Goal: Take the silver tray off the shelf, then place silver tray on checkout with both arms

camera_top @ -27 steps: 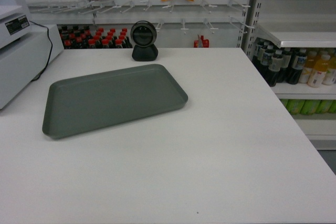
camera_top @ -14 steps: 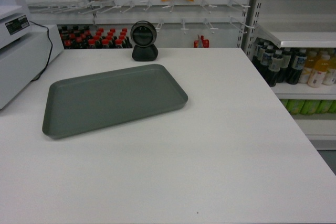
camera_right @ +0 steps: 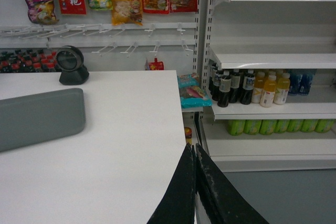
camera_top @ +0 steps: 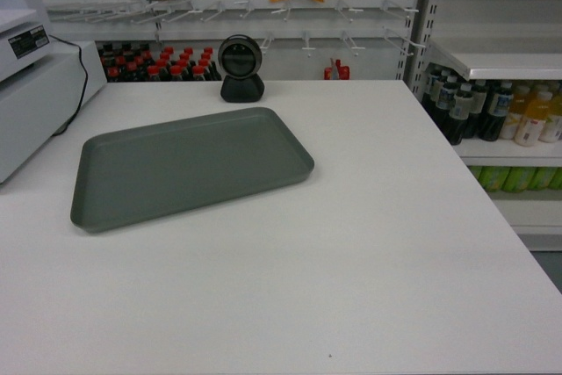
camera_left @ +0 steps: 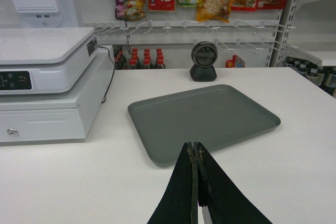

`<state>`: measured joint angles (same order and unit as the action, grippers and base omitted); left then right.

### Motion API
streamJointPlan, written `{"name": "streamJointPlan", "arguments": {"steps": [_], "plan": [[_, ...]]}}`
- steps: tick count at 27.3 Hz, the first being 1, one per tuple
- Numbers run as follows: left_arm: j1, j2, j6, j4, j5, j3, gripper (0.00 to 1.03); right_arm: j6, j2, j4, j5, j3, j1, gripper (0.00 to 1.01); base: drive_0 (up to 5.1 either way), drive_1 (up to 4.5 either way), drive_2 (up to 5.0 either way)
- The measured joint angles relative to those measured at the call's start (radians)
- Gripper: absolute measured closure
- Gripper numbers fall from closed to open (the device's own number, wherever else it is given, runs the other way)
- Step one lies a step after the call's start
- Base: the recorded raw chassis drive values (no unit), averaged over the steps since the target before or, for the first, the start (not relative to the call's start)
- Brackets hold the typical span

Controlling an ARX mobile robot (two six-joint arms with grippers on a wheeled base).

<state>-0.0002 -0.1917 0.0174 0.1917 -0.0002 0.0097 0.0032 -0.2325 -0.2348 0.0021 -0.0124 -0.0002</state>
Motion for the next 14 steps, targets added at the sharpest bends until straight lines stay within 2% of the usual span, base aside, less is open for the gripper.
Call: {"name": "streamJointPlan", "arguments": {"steps": [2, 4, 6, 7, 12, 14], "plan": [[0.0, 0.022, 0.0, -0.021, 0.0, 0.0, 1.02, 0.0, 0.027, 0.027, 0.0, 0.0, 0.0, 0.99, 0.0, 0.0, 0.0], [0.0, 0.153, 0.0, -0.204, 0.002, 0.0, 1.02, 0.0, 0.05, 0.051, 0.0, 0.0, 0.0, 0.99, 0.0, 0.0, 0.0], [0.0, 0.182, 0.0, -0.182, -0.003, 0.006, 1.02, 0.0, 0.086, 0.103, 0.0, 0.0, 0.0, 0.99, 0.0, 0.0, 0.0], [0.0, 0.183, 0.0, -0.2, 0.001, 0.0, 1.02, 0.0, 0.167, 0.223, -0.003, 0.0, 0.0, 0.99, 0.0, 0.0, 0.0], [0.0, 0.183, 0.0, -0.195, 0.0, 0.0, 1.02, 0.0, 0.229, 0.239, -0.002, 0.0, 0.0, 0.99, 0.0, 0.0, 0.0], [0.0, 0.183, 0.0, -0.195, 0.0, 0.0, 0.89, -0.001, 0.228, 0.24, -0.003, 0.0, 0.0, 0.86, 0.0, 0.0, 0.0]]}}
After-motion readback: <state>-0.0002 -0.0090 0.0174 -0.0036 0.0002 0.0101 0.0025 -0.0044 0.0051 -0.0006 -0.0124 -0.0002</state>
